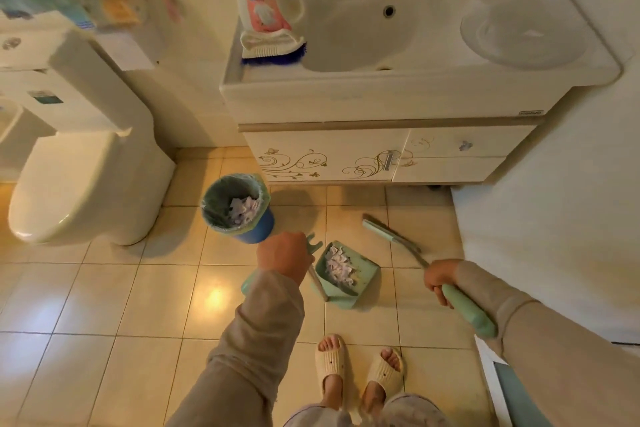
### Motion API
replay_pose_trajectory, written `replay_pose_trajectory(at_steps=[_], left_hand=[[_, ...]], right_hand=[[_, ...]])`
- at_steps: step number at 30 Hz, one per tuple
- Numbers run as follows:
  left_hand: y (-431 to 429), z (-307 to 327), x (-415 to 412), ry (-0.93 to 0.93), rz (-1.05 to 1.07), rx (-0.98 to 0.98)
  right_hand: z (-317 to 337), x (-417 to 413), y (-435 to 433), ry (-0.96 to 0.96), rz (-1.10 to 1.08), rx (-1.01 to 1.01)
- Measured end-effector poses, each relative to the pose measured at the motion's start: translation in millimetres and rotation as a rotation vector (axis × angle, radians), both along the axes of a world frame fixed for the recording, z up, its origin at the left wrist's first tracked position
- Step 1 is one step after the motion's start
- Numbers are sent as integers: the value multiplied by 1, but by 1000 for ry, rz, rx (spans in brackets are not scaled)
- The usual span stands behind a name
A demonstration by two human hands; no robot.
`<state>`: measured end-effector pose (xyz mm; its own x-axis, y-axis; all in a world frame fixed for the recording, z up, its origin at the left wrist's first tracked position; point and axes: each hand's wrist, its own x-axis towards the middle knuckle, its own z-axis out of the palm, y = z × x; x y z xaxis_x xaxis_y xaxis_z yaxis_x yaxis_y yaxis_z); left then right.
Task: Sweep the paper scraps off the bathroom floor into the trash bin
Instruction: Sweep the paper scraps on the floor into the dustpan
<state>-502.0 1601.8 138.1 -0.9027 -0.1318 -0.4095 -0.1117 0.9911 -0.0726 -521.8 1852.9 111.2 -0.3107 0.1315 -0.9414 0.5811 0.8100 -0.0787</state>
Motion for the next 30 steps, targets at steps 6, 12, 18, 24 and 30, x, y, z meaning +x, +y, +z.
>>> replay_pose_trajectory(at_steps=[6, 12, 18, 24, 30], left_hand=[[-2, -2, -2, 17, -21, 1], [-4, -1, -2, 3, -43, 46], [-6, 1, -2, -59, -35, 67], [-15, -2, 1, -131, -15, 111], [-22, -12, 22, -207, 141, 150]], right_hand=[[0, 33, 32, -40, -249, -198], [8, 40, 52, -6, -374, -206], [16, 53, 20, -113, -256, -129], [1, 70, -2, -121, -357, -135], [-19, 87, -9, -117, -583, -202]])
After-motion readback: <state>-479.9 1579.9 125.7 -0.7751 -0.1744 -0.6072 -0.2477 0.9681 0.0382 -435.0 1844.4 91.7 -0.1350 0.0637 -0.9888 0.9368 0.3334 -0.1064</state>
